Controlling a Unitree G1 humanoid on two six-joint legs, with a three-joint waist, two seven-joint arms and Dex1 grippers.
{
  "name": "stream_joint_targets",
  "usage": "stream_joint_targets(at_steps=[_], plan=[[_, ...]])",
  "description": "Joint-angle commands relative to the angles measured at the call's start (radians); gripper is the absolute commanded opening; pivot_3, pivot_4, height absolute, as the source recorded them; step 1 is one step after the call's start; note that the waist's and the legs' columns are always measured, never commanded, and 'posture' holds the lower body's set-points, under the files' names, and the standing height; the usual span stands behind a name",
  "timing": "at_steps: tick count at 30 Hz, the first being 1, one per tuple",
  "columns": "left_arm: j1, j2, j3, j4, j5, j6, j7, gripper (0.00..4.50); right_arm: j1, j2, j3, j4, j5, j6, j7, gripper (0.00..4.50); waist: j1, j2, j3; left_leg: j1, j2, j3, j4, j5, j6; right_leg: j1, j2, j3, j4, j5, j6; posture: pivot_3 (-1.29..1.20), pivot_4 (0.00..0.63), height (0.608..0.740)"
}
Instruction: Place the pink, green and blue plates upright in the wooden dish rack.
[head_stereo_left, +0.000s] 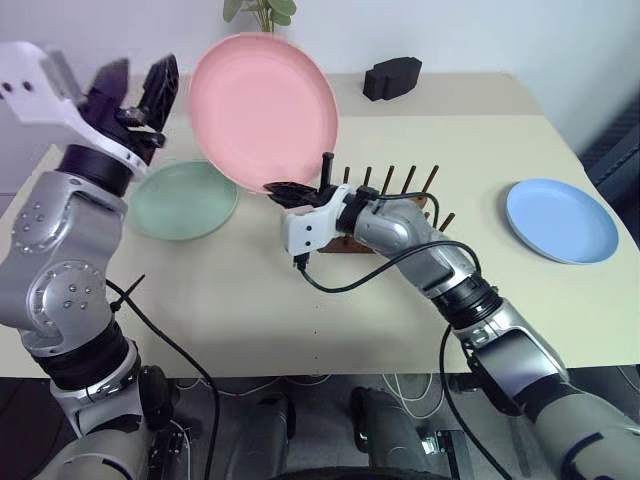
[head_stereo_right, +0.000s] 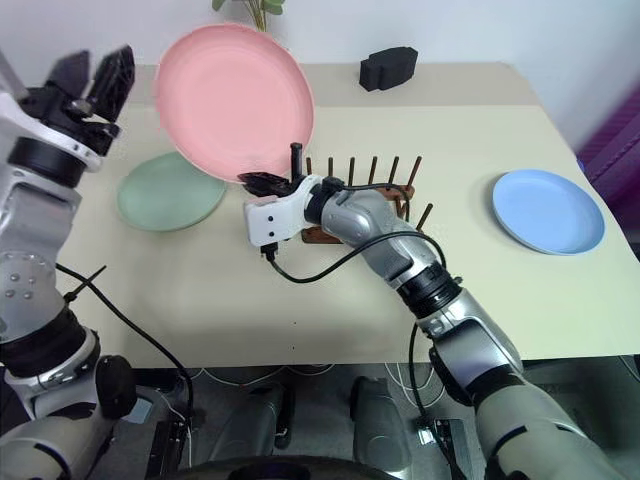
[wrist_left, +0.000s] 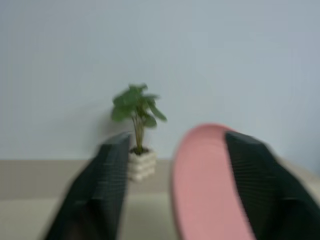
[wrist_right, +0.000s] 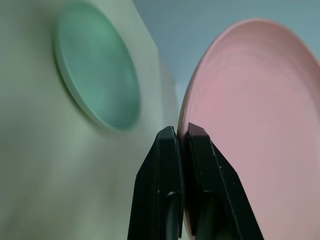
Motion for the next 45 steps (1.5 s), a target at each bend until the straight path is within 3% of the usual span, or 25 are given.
stream_joint_targets(at_steps=[1, 4, 9, 12, 17, 22, 31, 37, 45], plan=[[-0.025, 0.014, 0.075, 0.011, -0.032, -0.075, 0.016, 4.45, -0.055, -0.016, -0.065, -0.015, 0.01, -0.049, -0.05, 0.0, -0.001, 0.0, 0.0, 0.0, 0.0, 0.0, 0.0, 0.0, 0.0, 0.0, 0.0, 0.0, 0.0, 0.0, 0.0, 0.0, 0.15, 0.735], [-0.012, 0.045, 0.111, 0.047, -0.03, -0.106, 0.018, 4.45, -0.066, -0.041, -0.12, -0.01, 0.058, -0.059, -0.053, 0.0, 0.0, 0.0, 0.0, 0.0, 0.0, 0.0, 0.0, 0.0, 0.0, 0.0, 0.0, 0.0, 0.0, 0.0, 0.0, 0.0, 0.15, 0.735], [0.166, 0.118, 0.068, 0.043, -0.023, -0.122, -0.13, 4.45, -0.058, -0.117, -0.229, -0.011, 0.235, -0.046, 0.06, 0.0, 0.004, 0.0, 0.0, 0.001, 0.0, 0.0, 0.0, 0.0, 0.0, 0.002, 0.0, 0.0, -0.001, 0.0, 0.0, 0.0, 0.15, 0.735], [0.325, 0.165, 0.002, 0.016, 0.007, -0.158, -0.27, 4.45, -0.033, -0.161, -0.328, -0.042, 0.423, 0.026, 0.165, 0.0, 0.002, 0.0, 0.0, 0.001, 0.0, 0.0, 0.0, 0.0, 0.001, 0.002, 0.0, 0.0, -0.002, 0.0, -0.001, 0.0, 0.15, 0.735], [0.466, 0.179, -0.043, -0.02, -0.017, -0.203, -0.413, 4.45, 0.001, -0.174, -0.47, -0.165, 0.772, 0.281, 0.314, 0.0, 0.003, 0.0, 0.0, 0.001, 0.002, 0.0, 0.0, 0.0, 0.001, 0.002, 0.0, 0.0, -0.002, -0.002, -0.004, 0.0, 0.15, 0.735], [0.605, 0.219, -0.166, -0.044, 0.074, -0.253, -0.522, 4.45, 0.064, -0.207, -0.592, -0.311, 1.077, 0.594, 0.372, 0.0, 0.002, 0.001, 0.0, 0.001, 0.003, 0.001, -0.001, -0.001, 0.002, 0.002, 0.0, 0.0, -0.002, -0.002, -0.005, 0.0, 0.15, 0.735], [0.623, 0.187, -0.266, -0.089, 0.028, -0.252, -0.579, 4.45, 0.212, -0.304, -0.847, -0.386, 1.481, 0.967, 0.337, 0.0, 0.008, 0.001, 0.001, 0.0, 0.005, 0.001, 0.001, -0.002, 0.004, 0.003, -0.002, 0.0, -0.004, -0.002, -0.006, 0.0, 0.15, 0.735], [0.58, 0.157, -0.329, -0.081, 0.024, -0.243, -0.575, 4.45, 0.238, -0.319, -0.954, -0.318, 1.602, 1.069, 0.275, 0.0, 0.006, 0.001, 0.001, 0.001, 0.007, 0.004, 0.001, -0.002, 0.004, 0.003, 0.001, 0.0, -0.004, -0.002, -0.005, 0.0, 0.15, 0.735], [0.566, 0.136, -0.364, -0.083, 0.03, -0.242, -0.566, 4.45, 0.284, -0.297, -0.974, -0.314, 1.698, 1.136, 0.247, 0.0, 0.006, 0.001, 0.001, 0.001, 0.008, 0.005, 0.001, -0.002, 0.005, 0.003, 0.001, 0.0, -0.004, -0.002, -0.005, 0.0, 0.15, 0.735]])
